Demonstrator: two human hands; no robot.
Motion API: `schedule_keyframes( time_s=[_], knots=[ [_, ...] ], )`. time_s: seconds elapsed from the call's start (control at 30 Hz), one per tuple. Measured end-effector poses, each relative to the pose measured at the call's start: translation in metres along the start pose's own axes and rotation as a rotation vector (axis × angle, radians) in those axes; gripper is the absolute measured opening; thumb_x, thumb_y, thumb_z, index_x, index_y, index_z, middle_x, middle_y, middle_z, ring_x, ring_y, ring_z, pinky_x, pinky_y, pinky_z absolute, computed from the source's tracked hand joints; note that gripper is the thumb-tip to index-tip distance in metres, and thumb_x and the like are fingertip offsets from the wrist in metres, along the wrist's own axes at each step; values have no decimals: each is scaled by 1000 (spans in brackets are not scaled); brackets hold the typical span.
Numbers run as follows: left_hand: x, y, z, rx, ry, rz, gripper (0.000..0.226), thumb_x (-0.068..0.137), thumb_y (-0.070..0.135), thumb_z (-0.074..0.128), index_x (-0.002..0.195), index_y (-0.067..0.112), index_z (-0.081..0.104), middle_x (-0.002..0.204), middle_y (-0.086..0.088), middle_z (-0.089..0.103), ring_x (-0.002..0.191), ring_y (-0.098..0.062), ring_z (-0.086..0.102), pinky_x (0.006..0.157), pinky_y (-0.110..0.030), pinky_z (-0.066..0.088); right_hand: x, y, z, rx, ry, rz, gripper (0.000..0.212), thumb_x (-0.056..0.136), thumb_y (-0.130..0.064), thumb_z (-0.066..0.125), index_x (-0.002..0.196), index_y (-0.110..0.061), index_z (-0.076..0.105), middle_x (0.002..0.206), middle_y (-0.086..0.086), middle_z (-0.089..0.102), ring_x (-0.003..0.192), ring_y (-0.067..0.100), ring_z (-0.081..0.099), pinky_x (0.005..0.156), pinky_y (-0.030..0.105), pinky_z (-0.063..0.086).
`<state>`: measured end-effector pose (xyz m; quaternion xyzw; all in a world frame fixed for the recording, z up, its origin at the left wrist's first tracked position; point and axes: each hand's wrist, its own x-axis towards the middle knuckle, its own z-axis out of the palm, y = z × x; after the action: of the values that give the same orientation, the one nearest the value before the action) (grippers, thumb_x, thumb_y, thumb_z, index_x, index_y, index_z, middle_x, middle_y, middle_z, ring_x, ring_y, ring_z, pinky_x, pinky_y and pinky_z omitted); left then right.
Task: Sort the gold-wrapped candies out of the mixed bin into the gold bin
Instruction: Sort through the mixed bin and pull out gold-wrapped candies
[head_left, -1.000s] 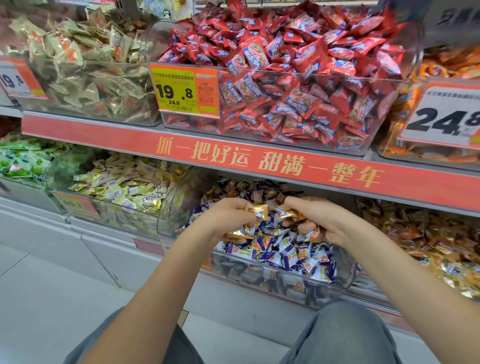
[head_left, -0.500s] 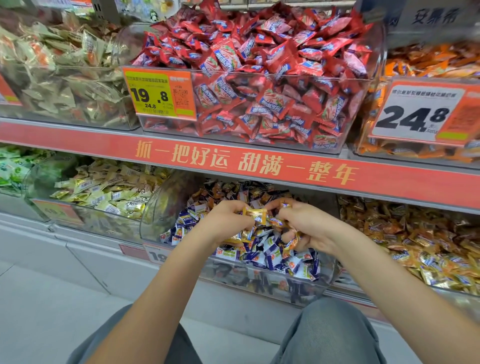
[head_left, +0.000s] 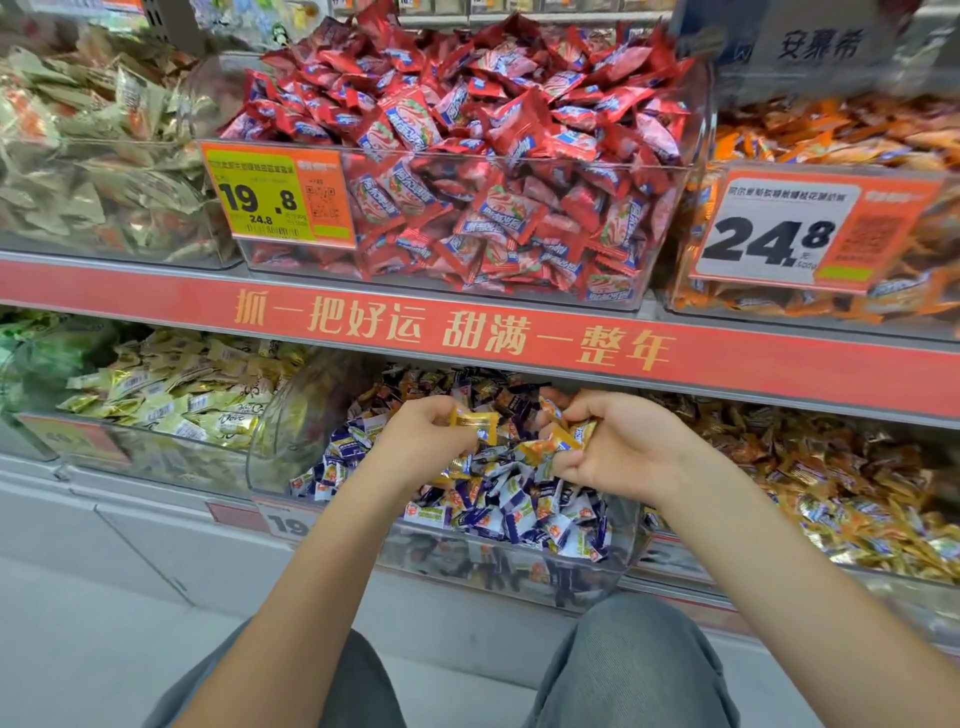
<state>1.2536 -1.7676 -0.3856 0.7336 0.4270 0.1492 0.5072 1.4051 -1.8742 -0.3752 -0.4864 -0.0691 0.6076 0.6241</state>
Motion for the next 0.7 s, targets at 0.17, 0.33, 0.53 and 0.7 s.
schedule_keyframes(
  time_s=[0.17,0.33,0.53,0.7],
  knots=[
    [-5,9,11,-138,-124,9,16,81,2,56,67,11,53,69,-3,44,61,-19,39,49,-23,43,-40,8,-17,136,16,-118,27,89,2,35,97,-7,59,73,9,54,60,13,43,43,21,29],
    [-12,29,38,-132,-246,50,15,79,3,57,69,13,57,67,1,49,61,-15,43,53,-25,44,-63,-3,-63,263,239,-295,21,86,4,37,92,-6,54,81,10,51,68,16,45,50,22,31],
    [-13,50,72,-59,-212,153,30,79,3,54,54,18,47,56,3,41,54,-15,33,57,-30,40,-73,-23,-118,-156,390,-358,6,94,-10,50,93,-12,55,99,7,58,92,17,54,88,43,45],
    [-18,76,111,57,-273,276,15,80,8,56,66,10,56,60,-3,49,50,-16,42,50,-21,38,-91,-16,-137,-233,335,-425,28,85,-15,64,113,-19,63,106,-7,63,104,4,48,102,36,34]
  ],
)
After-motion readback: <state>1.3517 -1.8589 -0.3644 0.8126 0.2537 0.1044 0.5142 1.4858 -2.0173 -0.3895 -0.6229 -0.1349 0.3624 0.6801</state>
